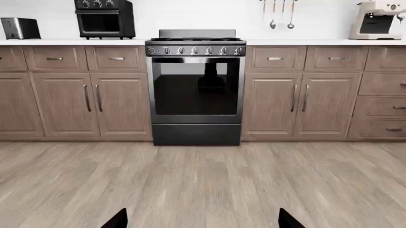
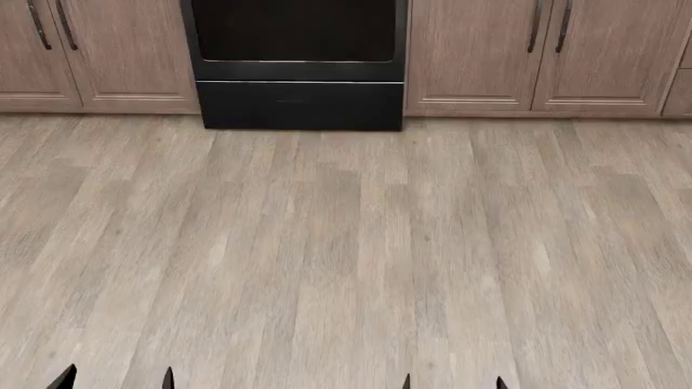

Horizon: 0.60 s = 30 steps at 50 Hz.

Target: Place the cup inside the bowl on the dining table and move the bowl to any counter.

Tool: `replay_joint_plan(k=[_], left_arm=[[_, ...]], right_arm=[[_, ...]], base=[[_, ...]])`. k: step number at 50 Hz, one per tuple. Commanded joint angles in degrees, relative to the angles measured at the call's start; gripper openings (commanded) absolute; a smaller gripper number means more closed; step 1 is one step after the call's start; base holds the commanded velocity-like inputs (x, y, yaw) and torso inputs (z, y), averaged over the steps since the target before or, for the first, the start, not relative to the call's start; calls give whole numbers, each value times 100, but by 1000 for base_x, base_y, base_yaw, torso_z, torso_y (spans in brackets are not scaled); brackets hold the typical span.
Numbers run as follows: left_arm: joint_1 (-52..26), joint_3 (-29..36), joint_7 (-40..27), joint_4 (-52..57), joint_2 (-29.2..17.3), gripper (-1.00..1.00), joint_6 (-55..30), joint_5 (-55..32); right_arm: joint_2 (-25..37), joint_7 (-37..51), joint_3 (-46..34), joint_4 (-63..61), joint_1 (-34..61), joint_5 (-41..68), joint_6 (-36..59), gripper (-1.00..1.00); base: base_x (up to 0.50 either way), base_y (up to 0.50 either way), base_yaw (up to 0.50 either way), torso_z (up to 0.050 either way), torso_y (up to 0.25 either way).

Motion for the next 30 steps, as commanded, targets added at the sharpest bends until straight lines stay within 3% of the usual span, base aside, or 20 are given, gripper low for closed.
replay_joint_plan(k=[1, 14, 30], left_arm=[[-26, 153, -139, -20, -77, 100, -33, -39], [-185, 479, -526, -119, -215, 100, -185, -115], [-32, 547, -561, -31, -478, 100, -140, -376]], right_arm=[[91, 123, -106, 0, 7, 78, -53, 100], [305, 340, -349, 26, -8, 341, -172, 100], [430, 493, -484, 34, 8, 495, -160, 100]], base=[[0, 0, 0, 0, 0], [-19, 0, 0, 0, 0], [-500, 13, 0, 0, 0]])
